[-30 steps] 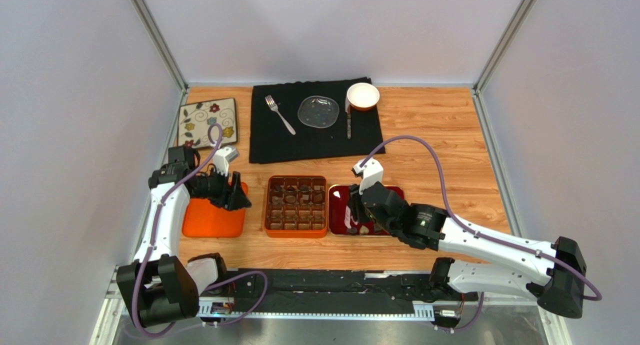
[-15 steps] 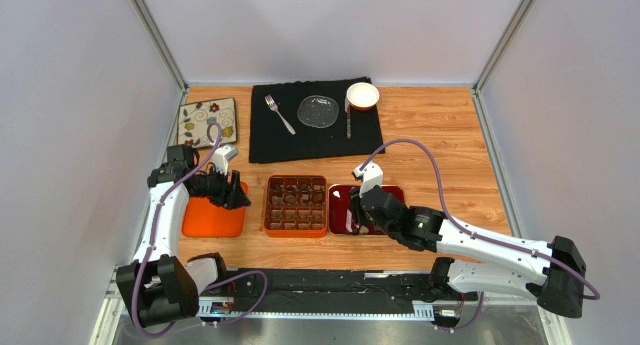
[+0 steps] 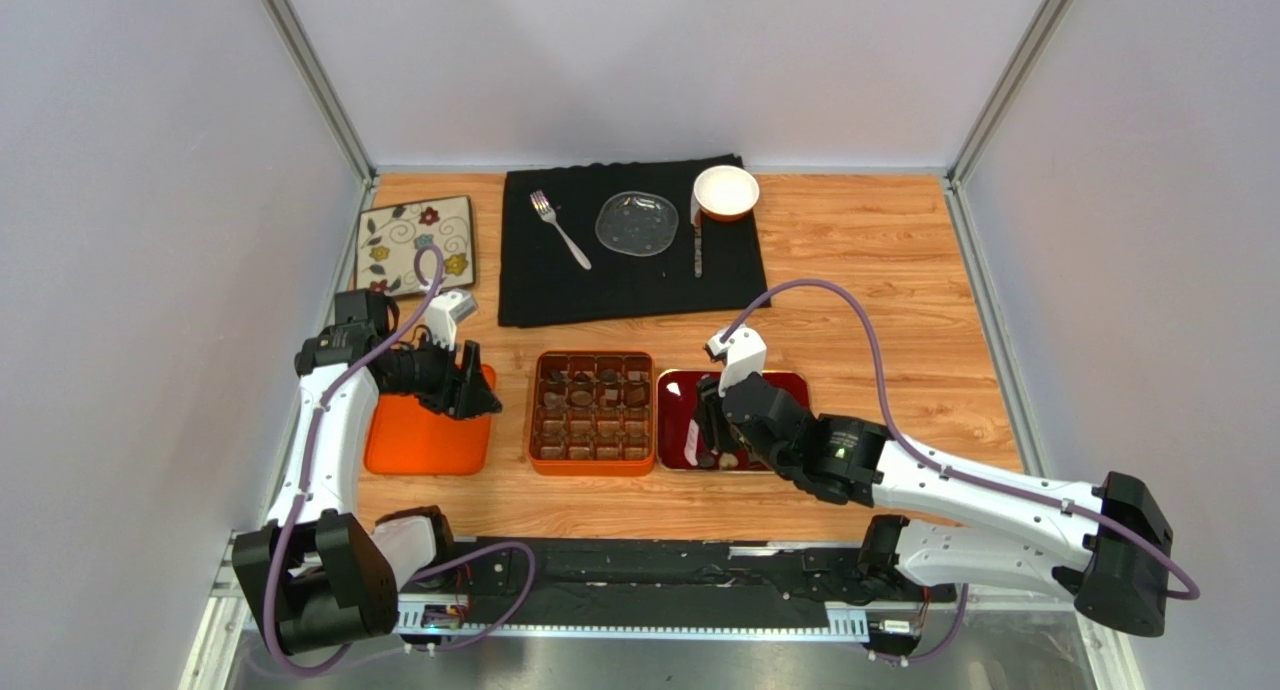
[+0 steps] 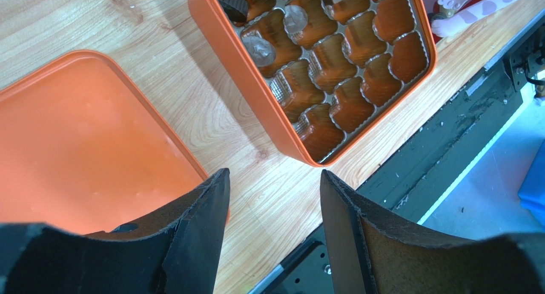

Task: Pack the chocolate
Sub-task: Pick up the fake chocolate from the plate, then place the fake chocolate in the packing box.

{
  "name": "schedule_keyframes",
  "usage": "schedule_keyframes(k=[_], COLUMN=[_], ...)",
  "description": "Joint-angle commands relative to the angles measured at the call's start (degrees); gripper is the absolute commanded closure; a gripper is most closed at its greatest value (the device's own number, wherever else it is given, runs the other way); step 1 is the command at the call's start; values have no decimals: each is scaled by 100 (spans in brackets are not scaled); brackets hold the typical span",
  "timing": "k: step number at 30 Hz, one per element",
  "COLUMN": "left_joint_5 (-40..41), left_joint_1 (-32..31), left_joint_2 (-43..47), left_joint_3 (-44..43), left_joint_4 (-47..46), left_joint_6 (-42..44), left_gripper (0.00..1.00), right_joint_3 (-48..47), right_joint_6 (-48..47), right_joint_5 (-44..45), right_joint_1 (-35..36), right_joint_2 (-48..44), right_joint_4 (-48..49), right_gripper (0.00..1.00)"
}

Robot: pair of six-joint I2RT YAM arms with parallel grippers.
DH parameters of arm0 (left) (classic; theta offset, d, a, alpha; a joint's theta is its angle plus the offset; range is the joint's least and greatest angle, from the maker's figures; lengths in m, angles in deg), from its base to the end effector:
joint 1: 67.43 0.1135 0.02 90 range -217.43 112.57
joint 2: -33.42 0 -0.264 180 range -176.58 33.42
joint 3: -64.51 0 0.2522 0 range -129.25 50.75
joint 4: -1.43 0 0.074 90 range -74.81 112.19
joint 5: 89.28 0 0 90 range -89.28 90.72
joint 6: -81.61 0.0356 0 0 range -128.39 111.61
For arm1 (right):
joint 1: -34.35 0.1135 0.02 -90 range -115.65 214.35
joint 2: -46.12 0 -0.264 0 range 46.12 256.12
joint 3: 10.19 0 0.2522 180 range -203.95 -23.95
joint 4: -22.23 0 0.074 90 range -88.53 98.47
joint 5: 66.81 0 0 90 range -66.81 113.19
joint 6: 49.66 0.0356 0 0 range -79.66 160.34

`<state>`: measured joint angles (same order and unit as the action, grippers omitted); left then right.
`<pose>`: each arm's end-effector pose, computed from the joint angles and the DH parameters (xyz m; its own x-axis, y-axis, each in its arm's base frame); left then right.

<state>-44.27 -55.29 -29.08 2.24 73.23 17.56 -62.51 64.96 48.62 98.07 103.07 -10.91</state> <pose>0.1821 0.0134 0.2523 -0.8080 0.1428 -0.5717 0.4649 0.7505 -0.4697 0.1073 0.1827 0.2494 -0.5213 -0.2059 -0.8282 -0.4865 0.8690 0.0902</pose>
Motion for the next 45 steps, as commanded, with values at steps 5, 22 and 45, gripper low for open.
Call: schedule_keyframes(k=[5, 22, 45], left_joint_5=[-133, -159, 34], left_joint_1=[43, 43, 51], left_joint_2=[19, 10, 1], left_joint_3=[-264, -361, -290], left_joint_4=[32, 93, -21], left_joint_6=[68, 76, 32], left_gripper=[37, 38, 38], right_joint_3=[104, 429, -167], right_joint_6=[52, 16, -1688], right_joint_5=[67, 120, 463], right_joint_1=[44, 44, 895], right_joint_2=[-79, -96, 316], right_joint_4=[312, 593, 3167], right_gripper=[62, 63, 74])
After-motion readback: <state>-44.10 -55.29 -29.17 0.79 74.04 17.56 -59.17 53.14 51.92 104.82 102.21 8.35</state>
